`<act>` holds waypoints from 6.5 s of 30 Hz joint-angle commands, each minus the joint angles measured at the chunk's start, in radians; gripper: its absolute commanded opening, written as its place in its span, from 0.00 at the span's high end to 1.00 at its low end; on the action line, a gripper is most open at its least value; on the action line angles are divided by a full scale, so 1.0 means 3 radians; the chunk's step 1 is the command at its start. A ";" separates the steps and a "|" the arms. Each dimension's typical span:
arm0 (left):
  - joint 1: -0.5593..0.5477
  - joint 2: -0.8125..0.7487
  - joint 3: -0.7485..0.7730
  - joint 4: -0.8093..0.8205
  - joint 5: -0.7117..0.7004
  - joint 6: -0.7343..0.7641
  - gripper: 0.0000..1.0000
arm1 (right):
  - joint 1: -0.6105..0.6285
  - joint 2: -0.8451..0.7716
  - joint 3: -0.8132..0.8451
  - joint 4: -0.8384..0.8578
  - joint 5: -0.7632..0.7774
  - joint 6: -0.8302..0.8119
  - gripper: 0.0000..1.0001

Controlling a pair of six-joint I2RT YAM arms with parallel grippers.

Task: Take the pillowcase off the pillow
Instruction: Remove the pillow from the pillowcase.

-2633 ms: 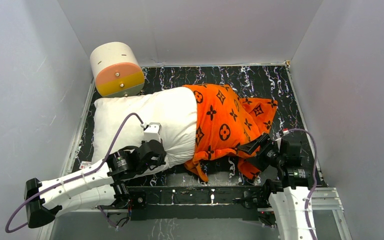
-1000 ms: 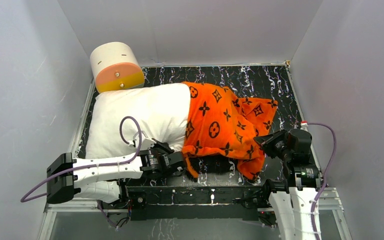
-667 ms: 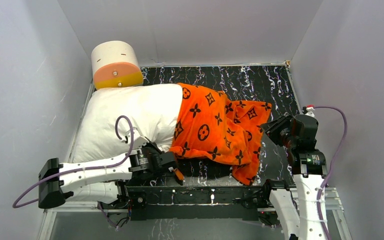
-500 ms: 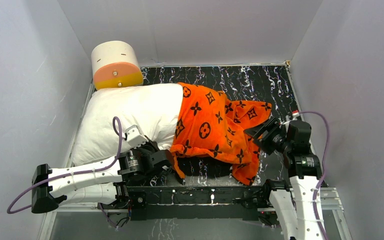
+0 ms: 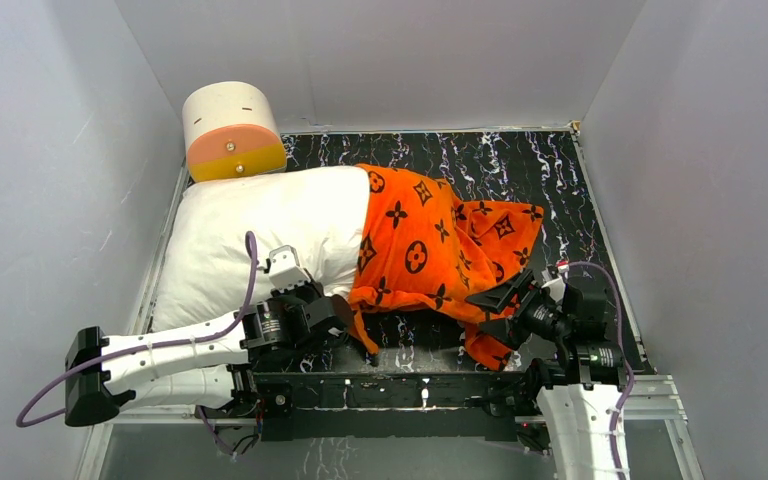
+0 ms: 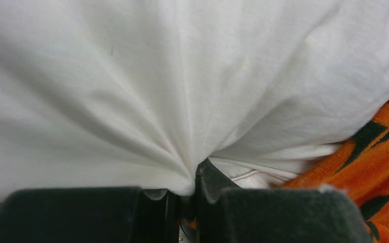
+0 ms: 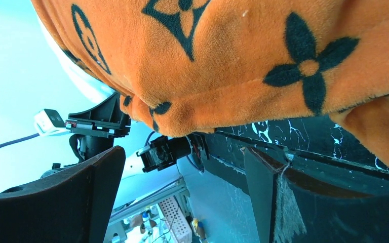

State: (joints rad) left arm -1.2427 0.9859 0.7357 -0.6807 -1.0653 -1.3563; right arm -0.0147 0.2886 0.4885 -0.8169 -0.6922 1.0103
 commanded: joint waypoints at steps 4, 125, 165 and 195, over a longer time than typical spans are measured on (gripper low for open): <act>0.0006 0.0099 0.0183 0.0249 -0.0113 0.0177 1.00 | -0.0002 0.0247 -0.0140 0.0919 -0.0161 0.0360 0.06; 0.2640 0.1919 0.2970 0.0345 0.4043 0.3498 0.02 | 0.1942 0.3618 0.0777 0.2416 0.1080 -0.1039 0.83; 0.2695 0.1175 0.1307 0.1101 0.4509 0.3593 1.00 | 0.0752 0.5022 0.2829 0.1150 0.1407 0.0654 0.01; 0.2721 0.1016 0.1908 0.0416 0.5915 0.4549 0.02 | 0.0262 0.4496 0.3429 0.0948 0.2287 -0.0278 1.00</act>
State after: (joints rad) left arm -0.4187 1.3552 1.2366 -0.4889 0.5865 0.0093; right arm 0.0944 1.6108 1.3663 -0.5556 -0.0780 0.9855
